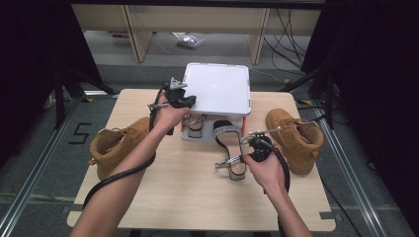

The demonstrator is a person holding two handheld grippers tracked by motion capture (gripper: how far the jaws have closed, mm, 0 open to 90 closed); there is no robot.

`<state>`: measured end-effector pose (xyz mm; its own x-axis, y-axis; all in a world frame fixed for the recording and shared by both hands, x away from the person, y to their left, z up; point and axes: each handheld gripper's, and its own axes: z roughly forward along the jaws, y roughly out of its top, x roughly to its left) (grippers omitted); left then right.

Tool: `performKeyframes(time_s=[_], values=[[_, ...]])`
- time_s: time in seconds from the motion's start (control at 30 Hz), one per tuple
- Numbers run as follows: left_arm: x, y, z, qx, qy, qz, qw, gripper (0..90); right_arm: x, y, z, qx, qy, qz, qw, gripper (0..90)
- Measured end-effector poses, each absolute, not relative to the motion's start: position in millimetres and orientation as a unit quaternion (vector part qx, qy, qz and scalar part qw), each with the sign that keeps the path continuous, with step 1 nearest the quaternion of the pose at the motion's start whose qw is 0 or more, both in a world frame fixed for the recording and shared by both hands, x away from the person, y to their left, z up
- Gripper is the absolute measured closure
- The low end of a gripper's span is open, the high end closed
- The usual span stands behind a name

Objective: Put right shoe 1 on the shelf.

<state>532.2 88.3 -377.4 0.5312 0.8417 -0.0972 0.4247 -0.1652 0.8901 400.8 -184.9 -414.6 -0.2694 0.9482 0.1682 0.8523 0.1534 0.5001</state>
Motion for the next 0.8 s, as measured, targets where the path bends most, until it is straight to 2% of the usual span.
performKeyframes(time_s=[0.27,0.43,0.57,0.6,0.8], values=[[531.6,88.6,-377.4,0.732,0.434,0.219,0.478,89.5,382.0,-190.3,-419.0,0.577,0.776,0.243,0.073,90.0],[532.0,88.4,-377.3,0.732,0.432,0.218,0.479,89.5,369.1,-185.0,-427.2,0.576,0.783,0.23,0.05,90.0],[531.5,88.6,-377.1,0.733,0.433,0.219,0.476,89.4,364.4,-183.4,-439.7,0.562,0.797,0.218,0.049,90.0],[531.5,88.6,-377.1,0.734,0.432,0.219,0.476,89.4,362.3,-179.4,-442.2,0.576,0.788,0.214,0.036,90.0],[531.9,88.4,-377.3,0.734,0.431,0.219,0.478,89.4,368.2,-174.2,-461.6,0.568,0.797,0.204,0.04,90.0]])
